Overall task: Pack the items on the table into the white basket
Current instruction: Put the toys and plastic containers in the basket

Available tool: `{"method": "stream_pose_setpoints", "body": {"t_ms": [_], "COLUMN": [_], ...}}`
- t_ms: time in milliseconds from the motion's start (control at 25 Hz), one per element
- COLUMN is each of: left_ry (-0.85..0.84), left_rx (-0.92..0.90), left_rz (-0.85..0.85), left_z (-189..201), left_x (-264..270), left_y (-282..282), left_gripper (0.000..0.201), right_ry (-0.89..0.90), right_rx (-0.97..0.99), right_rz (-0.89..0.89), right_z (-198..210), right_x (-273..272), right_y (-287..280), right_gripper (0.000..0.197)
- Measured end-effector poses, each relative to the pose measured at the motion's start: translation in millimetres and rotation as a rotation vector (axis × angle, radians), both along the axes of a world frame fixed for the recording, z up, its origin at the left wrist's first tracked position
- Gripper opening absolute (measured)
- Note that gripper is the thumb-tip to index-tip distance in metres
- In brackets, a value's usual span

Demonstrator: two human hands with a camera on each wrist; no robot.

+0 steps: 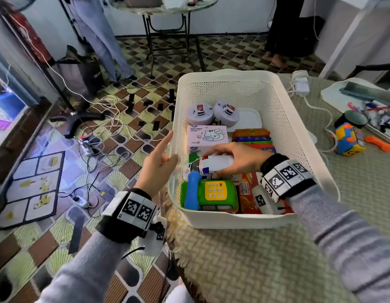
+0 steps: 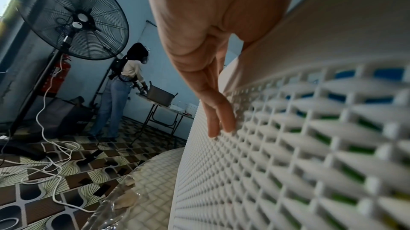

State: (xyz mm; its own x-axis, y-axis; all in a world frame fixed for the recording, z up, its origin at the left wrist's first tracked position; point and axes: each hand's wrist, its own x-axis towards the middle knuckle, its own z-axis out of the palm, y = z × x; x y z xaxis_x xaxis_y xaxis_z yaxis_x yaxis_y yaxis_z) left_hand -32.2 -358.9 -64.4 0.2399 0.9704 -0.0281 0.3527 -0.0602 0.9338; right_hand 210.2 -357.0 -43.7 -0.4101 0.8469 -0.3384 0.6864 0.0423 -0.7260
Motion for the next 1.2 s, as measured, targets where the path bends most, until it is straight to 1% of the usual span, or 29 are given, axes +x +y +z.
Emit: {"method": "stream_pose_setpoints", "body": {"t_ms": [200,280,360,440,560,640,760,880,960,1080,1200], "left_ry": [-0.002,-0.021,-0.038,-0.069,-0.091,-0.078,-0.067,-0.024,-0.01,-0.001,0.011], "left_rx": [-0.004,-0.02,-0.033,-0.066,-0.079,-0.04,0.027,0.093,0.109,0.13,0.109], "left_rz": [0.018,0.012,0.005,-0.013,-0.051,-0.038,-0.01,-0.038,-0.061,-0.085,-0.088], "left_z": [1,2,1,0,8,17,27,34,38,40,33], "left_x": [1,3,2,0,-6,-15,-37,-65,-83,-122,-165], "left_y": [-2,-4,-5,-4,2,13,47,88,114,155,189], "left_gripper": [0.06,0.059,0.059,0.059,0.065,0.059,0.042,0.037,0.036,0.037,0.038], "right_ry": [0.022,0.062,0.102,0.105,0.079,0.046,0.005,-0.003,-0.049,-0.097,-0.012], "right_rx": [-0.019,-0.008,0.035,0.115,0.202,0.248,0.339,0.402,0.451,0.525,0.513], "right_rz": [-0.032,-0.077,-0.132,-0.187,-0.229,-0.196,-0.171,-0.201,-0.24,-0.389,-0.538], "right_z": [5,6,7,13,38,62,97,120,129,132,120], "right_x": [-2,-1,1,4,1,-9,-38,-80,-109,-162,-217], "right_y": [-4,-4,-3,-1,1,7,30,67,93,134,159], "right_gripper": [0.051,0.047,0.042,0.038,0.033,0.034,0.033,0.028,0.024,0.017,0.018]}}
